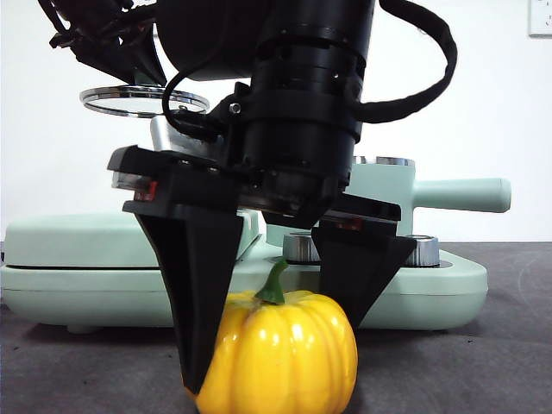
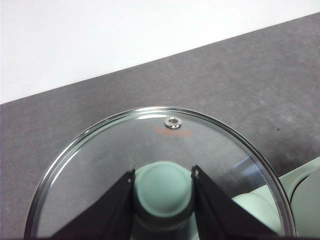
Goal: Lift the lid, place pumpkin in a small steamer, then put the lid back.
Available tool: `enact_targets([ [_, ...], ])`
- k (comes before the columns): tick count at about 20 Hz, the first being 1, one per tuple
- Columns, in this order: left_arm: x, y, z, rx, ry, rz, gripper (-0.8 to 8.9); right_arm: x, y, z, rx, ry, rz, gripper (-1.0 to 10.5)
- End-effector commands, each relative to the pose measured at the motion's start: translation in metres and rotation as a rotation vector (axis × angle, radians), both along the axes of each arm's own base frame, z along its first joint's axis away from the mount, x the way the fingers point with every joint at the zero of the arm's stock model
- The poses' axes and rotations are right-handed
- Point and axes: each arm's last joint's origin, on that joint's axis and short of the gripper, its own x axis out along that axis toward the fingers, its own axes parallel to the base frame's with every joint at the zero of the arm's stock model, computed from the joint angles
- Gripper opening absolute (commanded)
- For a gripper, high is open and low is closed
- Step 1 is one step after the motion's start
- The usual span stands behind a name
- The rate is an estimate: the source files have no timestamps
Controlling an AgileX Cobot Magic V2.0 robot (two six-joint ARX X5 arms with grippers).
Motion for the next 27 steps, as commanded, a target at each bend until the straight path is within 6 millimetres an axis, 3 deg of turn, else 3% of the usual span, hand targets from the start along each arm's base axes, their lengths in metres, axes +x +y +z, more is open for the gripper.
enact_targets([
  [1,-0.001,-0.001,0.015,-0.011,-0.065,-0.011,0.51,0.001,0.008,0.002,0.015,0.003,0.011,3.1],
  [3,-0.001,-0.001,0.015,-0.011,-0.065,-0.011,0.51,0.006,0.009,0.014,0.021,0.019,0.002,3.1],
  [7,-0.001,-0.001,0.015,-0.011,-0.063,-0.011,0.51,0.025,0.007,0.063,0.020,0.009,0.004,3.1],
  [11,-0.002,-0.001,0.014,-0.008,-0.047,-0.011,0.51,0.059,-0.012,0.125,0.079,-0.064,-0.039,3.1],
  [15,-0.002,-0.001,0.014,-0.007,-0.046,-0.011,0.51,0.100,-0.043,0.164,0.171,-0.183,-0.140,3.1],
  [21,-0.002,-0.001,0.014,-0.008,-0.046,-0.011,0.51,0.137,-0.075,0.171,0.189,-0.228,-0.242,3.2],
  [27,-0.002,-0.001,0.013,-0.007,-0.045,-0.013,0.51,0.169,-0.085,0.153,0.174,-0.237,-0.288,3.2],
])
